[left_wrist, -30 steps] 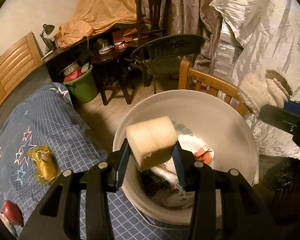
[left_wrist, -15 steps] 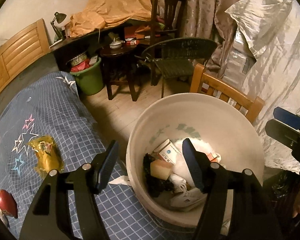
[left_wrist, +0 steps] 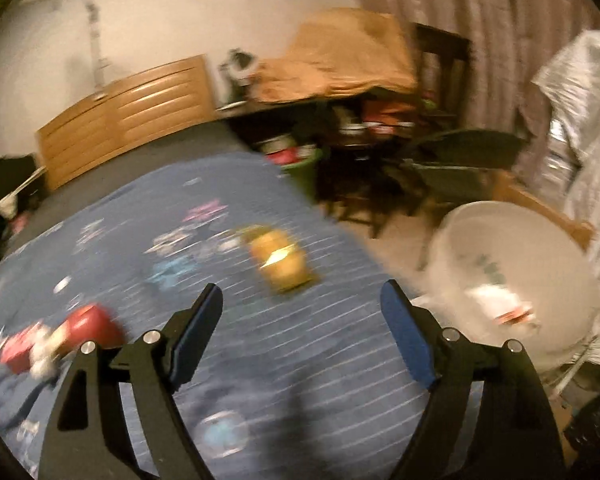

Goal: Collect trash
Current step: 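Move both tools back over the bed, then grasp the white fluffy cloth with the left tool while the right tool grasps the small sponge block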

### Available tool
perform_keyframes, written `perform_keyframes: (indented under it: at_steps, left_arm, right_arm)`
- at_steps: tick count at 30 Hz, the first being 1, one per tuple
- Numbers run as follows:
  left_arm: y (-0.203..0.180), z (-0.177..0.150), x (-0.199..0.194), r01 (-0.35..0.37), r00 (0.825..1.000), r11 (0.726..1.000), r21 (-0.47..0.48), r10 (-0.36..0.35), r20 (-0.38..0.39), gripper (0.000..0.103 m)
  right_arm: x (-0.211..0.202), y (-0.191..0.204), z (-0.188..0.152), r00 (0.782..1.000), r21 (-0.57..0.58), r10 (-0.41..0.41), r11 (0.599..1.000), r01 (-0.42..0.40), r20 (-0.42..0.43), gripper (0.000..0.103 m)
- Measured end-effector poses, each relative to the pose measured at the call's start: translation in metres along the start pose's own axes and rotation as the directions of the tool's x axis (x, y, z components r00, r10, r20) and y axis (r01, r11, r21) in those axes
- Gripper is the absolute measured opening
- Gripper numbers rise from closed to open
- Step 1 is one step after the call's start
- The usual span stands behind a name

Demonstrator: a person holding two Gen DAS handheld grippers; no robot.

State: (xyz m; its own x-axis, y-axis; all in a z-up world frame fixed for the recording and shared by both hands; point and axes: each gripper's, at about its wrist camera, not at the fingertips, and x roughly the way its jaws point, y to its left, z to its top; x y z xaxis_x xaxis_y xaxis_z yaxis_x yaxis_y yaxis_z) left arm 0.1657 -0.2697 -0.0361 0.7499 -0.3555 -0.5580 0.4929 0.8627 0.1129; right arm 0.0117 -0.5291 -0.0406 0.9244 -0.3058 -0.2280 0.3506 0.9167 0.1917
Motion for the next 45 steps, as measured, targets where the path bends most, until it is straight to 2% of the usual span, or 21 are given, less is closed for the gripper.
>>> perform_keyframes:
  at_steps: [3, 5, 7, 11, 12, 14, 18, 22, 23, 24, 26, 29, 32, 34, 38, 41, 43, 45]
  left_arm:
    - [0.056, -0.02, -0.012, -0.097, 0.995, 0.993, -0.071, 0.096, -0.026, 0.078]
    - [0.098, -0.034, -0.021, -0.169, 0.985, 0.977, -0.128, 0.163, -0.052, 0.078]
    - [0.144, -0.046, -0.032, -0.253, 0.967, 0.948, -0.191, 0.241, -0.084, 0.078]
    - [0.219, -0.065, -0.038, -0.358, 0.933, 0.888, -0.289, 0.326, -0.152, 0.078]
    - [0.238, -0.069, -0.035, -0.369, 0.928, 0.875, -0.314, 0.329, -0.174, 0.078]
    - [0.27, -0.076, -0.024, -0.36, 0.93, 0.858, -0.367, 0.296, -0.22, 0.072]
    - [0.303, -0.09, 0.005, -0.353, 0.926, 0.833, -0.427, 0.247, -0.284, 0.067]
    - [0.306, -0.096, 0.033, -0.303, 0.933, 0.861, -0.409, 0.18, -0.312, 0.063]
    - [0.307, -0.098, 0.038, -0.294, 0.934, 0.863, -0.41, 0.167, -0.317, 0.048]
    - [0.31, -0.1, 0.043, -0.297, 0.928, 0.858, -0.418, 0.156, -0.337, 0.039]
    - [0.316, -0.105, 0.042, -0.274, 0.934, 0.851, -0.449, 0.125, -0.334, 0.031]
    - [0.314, -0.103, 0.011, -0.265, 0.953, 0.841, -0.471, 0.152, -0.263, 0.03]
    - [0.313, -0.107, -0.031, -0.273, 0.959, 0.822, -0.5, 0.193, -0.206, 0.03]
    - [0.315, -0.115, -0.061, -0.296, 0.955, 0.8, -0.521, 0.234, -0.182, 0.03]
    - [0.327, -0.141, -0.098, -0.349, 0.937, 0.746, -0.567, 0.292, -0.193, 0.03]
    - [0.335, -0.156, -0.112, -0.388, 0.92, 0.71, -0.588, 0.333, -0.205, 0.03]
    - [0.343, -0.162, -0.119, -0.386, 0.92, 0.692, -0.61, 0.334, -0.204, 0.03]
    - [0.347, -0.166, -0.121, -0.381, 0.922, 0.688, -0.618, 0.329, -0.202, 0.03]
  right_arm:
    - [0.006, 0.03, -0.01, 0.998, 0.004, 0.066, 0.998, -0.066, -0.021, 0.08]
    - [0.012, 0.049, -0.017, 0.993, 0.006, 0.108, 0.994, -0.108, -0.046, 0.08]
    - [0.022, 0.071, -0.025, 0.985, 0.003, 0.15, 0.989, -0.15, -0.089, 0.082]
    - [0.042, 0.116, -0.04, 0.955, 0.003, 0.241, 0.97, -0.244, -0.173, 0.082]
    - [0.046, 0.129, -0.043, 0.945, 0.001, 0.264, 0.963, -0.269, -0.195, 0.082]
    - [0.053, 0.152, -0.048, 0.925, -0.011, 0.3, 0.95, -0.311, -0.232, 0.082]
    - [0.059, 0.186, -0.055, 0.9, -0.031, 0.336, 0.933, -0.358, -0.277, 0.082]
    - [0.069, 0.208, -0.061, 0.882, -0.042, 0.343, 0.926, -0.376, -0.322, 0.082]
    - [0.072, 0.211, -0.062, 0.879, -0.043, 0.343, 0.925, -0.378, -0.332, 0.082]
    - [0.074, 0.215, -0.063, 0.875, -0.043, 0.345, 0.923, -0.381, -0.34, 0.082]
    - [0.079, 0.222, -0.062, 0.865, -0.047, 0.356, 0.917, -0.397, -0.354, 0.082]
    - [0.081, 0.239, -0.058, 0.844, -0.072, 0.393, 0.892, -0.447, -0.366, 0.081]
    - [0.086, 0.273, -0.051, 0.795, -0.118, 0.458, 0.834, -0.539, -0.397, 0.081]
    - [0.092, 0.297, -0.051, 0.76, -0.139, 0.491, 0.794, -0.591, -0.426, 0.081]
    - [0.115, 0.37, -0.049, 0.666, -0.183, 0.54, 0.69, -0.701, -0.514, 0.081]
    - [0.144, 0.435, -0.052, 0.593, -0.183, 0.543, 0.627, -0.757, -0.594, 0.081]
    - [0.16, 0.469, -0.057, 0.57, -0.191, 0.517, 0.611, -0.768, -0.638, 0.081]
    - [0.185, 0.509, -0.072, 0.548, -0.207, 0.459, 0.604, -0.77, -0.7, 0.081]
